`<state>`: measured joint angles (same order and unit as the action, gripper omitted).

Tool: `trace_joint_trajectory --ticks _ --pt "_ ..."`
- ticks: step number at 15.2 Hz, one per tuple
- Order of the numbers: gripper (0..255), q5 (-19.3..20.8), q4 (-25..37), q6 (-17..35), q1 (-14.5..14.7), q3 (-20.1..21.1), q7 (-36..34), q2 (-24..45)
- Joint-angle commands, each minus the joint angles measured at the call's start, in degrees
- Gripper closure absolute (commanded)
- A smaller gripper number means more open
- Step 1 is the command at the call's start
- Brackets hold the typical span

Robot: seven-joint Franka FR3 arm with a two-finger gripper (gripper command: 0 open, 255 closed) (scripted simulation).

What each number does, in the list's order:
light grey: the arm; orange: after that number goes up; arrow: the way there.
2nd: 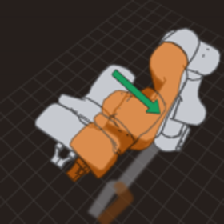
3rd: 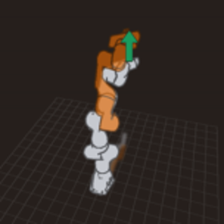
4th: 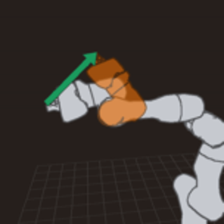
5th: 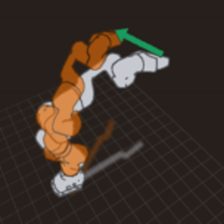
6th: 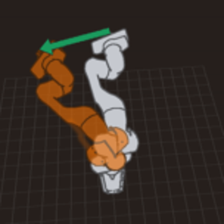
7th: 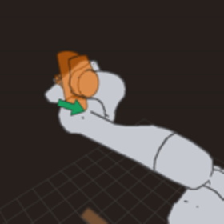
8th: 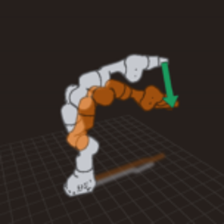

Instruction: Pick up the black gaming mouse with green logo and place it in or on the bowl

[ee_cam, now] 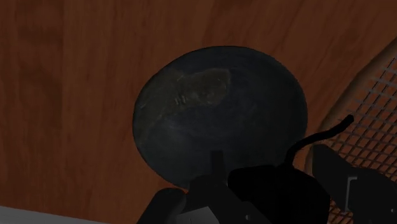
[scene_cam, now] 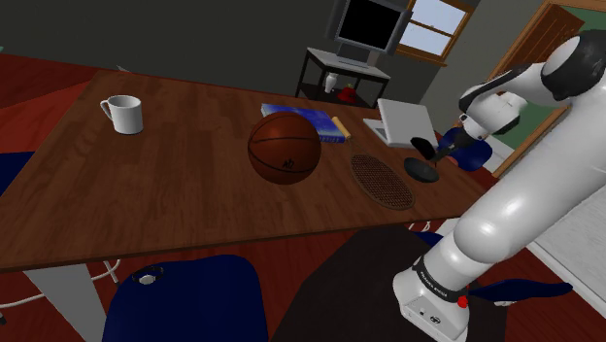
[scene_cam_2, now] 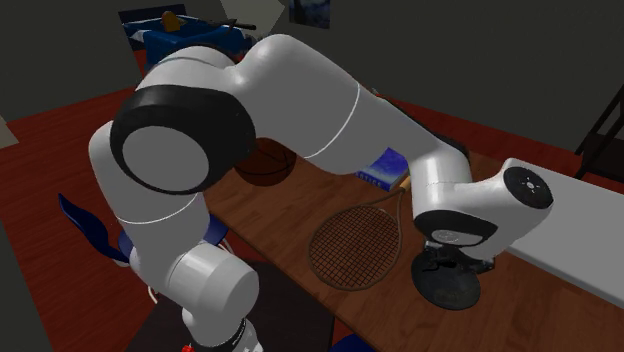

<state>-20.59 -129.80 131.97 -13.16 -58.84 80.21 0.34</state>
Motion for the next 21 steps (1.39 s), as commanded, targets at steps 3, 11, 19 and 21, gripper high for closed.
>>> trace_joint_trajectory --ticks 3,11,19,21 --pt "255 -6.01 2.39 -1.87 -2.41 -0.99 7.19 5.14" --pt "255 -15.35 1.35 0.75 -5.56 2.26 14.51 12.02" --pt "255 -18.16 1.20 1.49 -6.84 3.69 16.68 14.08" --pt "255 -18.16 1.20 1.49 -6.84 3.69 16.68 14.08"
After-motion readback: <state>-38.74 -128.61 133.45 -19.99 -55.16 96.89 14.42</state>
